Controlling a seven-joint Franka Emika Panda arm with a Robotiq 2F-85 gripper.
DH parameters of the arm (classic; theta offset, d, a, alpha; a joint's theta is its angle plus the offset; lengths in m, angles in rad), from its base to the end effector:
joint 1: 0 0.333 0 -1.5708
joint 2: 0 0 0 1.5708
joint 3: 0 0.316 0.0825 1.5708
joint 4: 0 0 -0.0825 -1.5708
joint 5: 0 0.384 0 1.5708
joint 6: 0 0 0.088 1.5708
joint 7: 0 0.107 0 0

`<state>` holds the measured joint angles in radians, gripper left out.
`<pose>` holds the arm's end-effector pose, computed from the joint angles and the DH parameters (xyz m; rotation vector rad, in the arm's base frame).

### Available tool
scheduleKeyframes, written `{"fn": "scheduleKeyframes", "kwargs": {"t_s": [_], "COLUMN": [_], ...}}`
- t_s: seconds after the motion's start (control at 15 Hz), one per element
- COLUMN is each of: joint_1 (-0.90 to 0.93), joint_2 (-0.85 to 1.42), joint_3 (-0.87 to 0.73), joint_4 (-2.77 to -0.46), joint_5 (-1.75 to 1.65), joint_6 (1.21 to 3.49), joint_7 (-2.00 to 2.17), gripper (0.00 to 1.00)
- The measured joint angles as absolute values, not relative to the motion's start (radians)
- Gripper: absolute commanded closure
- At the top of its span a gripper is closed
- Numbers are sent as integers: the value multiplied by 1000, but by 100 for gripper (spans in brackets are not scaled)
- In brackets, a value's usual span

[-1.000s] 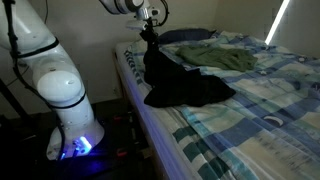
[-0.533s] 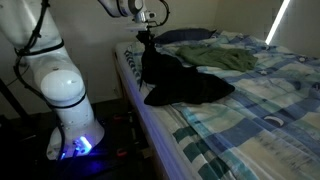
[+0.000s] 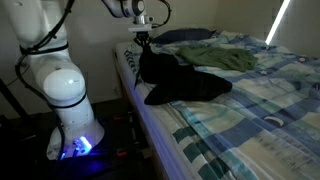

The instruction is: Unfold the black shirt

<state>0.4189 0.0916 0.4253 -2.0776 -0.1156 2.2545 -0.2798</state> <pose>0.3843 0.4226 0.3975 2.5763 1.7427 0.1653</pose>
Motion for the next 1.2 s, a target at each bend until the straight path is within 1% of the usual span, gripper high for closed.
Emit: {"fn": "scheduleKeyframes", "kwargs": {"t_s": [0.07, 0.13, 0.2, 0.33, 0.53, 0.73, 0.8, 0.87, 1.2], "joint_1": [420, 420, 420, 417, 413, 408, 404, 399, 372], "joint_2": [100, 106, 109, 110, 108, 94, 83, 67, -74], "joint_3": [426, 426, 425, 422, 420, 417, 417, 416, 374], "joint_4": [-2071, -2067, -2066, -2067, -2066, -2064, -2064, -2064, -2097], "joint_5": [-116, -117, -117, -115, -104, -73, -58, -43, 37], "joint_6": [2252, 2251, 2251, 2251, 2253, 2257, 2257, 2257, 2251], "joint_7": [-290, -291, -291, -289, -288, -288, -288, -288, -283], "gripper": [98, 78, 65, 51, 27, 6, 1, 0, 0]}}
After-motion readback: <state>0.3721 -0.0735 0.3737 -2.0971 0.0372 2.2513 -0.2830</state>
